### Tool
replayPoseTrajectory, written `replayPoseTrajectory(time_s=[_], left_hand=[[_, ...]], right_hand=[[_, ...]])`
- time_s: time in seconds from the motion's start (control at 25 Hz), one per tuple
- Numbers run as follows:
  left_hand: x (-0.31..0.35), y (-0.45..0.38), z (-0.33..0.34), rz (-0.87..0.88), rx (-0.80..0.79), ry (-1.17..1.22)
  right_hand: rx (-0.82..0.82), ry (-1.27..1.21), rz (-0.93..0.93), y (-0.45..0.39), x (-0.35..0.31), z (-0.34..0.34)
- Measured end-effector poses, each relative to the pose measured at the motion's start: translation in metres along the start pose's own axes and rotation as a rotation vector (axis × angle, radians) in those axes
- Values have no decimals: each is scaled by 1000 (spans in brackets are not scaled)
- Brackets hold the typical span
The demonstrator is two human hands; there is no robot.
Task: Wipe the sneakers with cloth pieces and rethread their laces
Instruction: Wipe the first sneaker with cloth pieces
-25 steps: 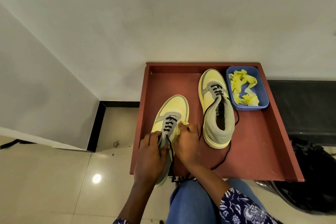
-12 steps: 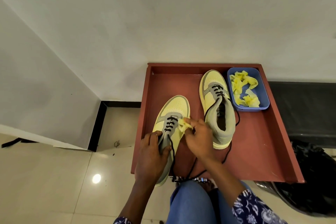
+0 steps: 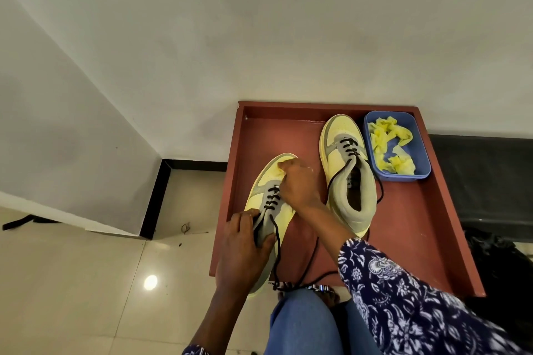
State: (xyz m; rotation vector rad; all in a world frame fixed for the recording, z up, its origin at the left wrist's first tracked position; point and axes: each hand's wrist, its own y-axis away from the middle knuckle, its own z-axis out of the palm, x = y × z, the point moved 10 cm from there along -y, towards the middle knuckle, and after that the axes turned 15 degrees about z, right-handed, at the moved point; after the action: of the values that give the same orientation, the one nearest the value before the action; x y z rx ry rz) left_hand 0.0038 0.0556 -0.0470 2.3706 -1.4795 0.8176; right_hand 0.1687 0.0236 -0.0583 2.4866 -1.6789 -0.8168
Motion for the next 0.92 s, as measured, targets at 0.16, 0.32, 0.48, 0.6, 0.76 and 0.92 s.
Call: replayPoseTrajectory(time_s=[0.16,0.32,0.48,0.6,0.76,0.92], left_hand=[[0,1,-1,-2,-1,-1],[2,1,-2,11,5,-1],[2,1,-3,21,9,2],[3,1,-3,35,12,-2],[3,1,-2,36,9,11],[0,0,-1,13,4,33]], right_hand=[[-56,115,-210,17,-18,23],[-142,170,-372,17,-16,15],[-81,247,-330,0,-4,1],[-16,278,-190,-16,7,-13],[-23,222,-95,-21,-2,-11],[-23,249,-90,-18,-15,-5]])
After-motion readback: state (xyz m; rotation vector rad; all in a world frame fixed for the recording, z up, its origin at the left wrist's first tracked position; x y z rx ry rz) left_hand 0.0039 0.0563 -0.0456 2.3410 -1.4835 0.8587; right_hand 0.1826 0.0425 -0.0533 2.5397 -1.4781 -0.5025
